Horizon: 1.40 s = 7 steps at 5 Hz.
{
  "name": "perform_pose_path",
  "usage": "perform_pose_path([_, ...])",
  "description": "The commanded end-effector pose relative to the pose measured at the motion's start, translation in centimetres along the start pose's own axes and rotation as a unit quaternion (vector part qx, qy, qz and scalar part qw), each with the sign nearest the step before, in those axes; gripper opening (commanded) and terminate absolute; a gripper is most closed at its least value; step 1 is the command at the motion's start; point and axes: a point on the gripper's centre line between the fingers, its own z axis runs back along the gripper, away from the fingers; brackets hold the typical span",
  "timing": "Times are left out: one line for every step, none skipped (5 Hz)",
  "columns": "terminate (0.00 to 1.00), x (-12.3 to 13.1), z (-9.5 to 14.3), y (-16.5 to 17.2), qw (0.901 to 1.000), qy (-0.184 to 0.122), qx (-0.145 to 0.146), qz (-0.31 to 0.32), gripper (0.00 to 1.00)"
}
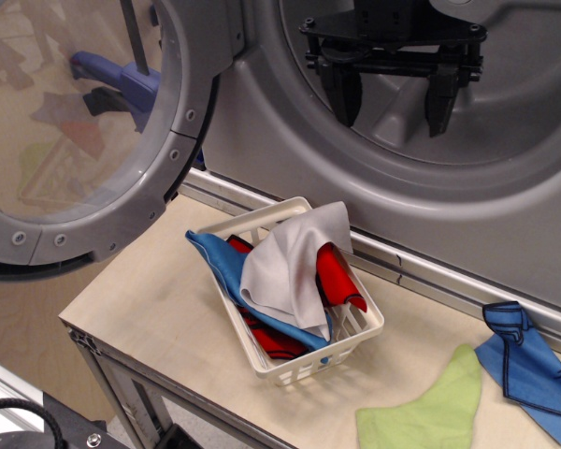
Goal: Put clothes in laundry machine
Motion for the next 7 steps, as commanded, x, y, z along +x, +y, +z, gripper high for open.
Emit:
perform_pose_path([0.0,0.0,0.0,0.0,1.0,0.0,0.0,0.0,1.0])
perform_pose_path([0.0,-1.0,-1.1,1.7,0.9967,-0.004,0.0,0.081,1.0])
perform_pose_path([0.0,-2.1,-3.0,3.0,0.9936,-0.019,0.036,0.106,1.0])
perform_pose_path([0.0,-2.5,-4.7,4.4,0.9909,-0.025,0.073,0.11,1.0])
perform_pose_path([0.0,-3.0,-6.5,5.6,0.9865,-0.03,0.093,0.131,1.0])
perform_pose_path([0.0,-3.8,-8.5,5.7,0.9868,-0.044,0.049,0.148,1.0])
perform_pose_path([0.0,-3.9,-9.4,5.5,0.9847,-0.033,0.041,0.166,1.0])
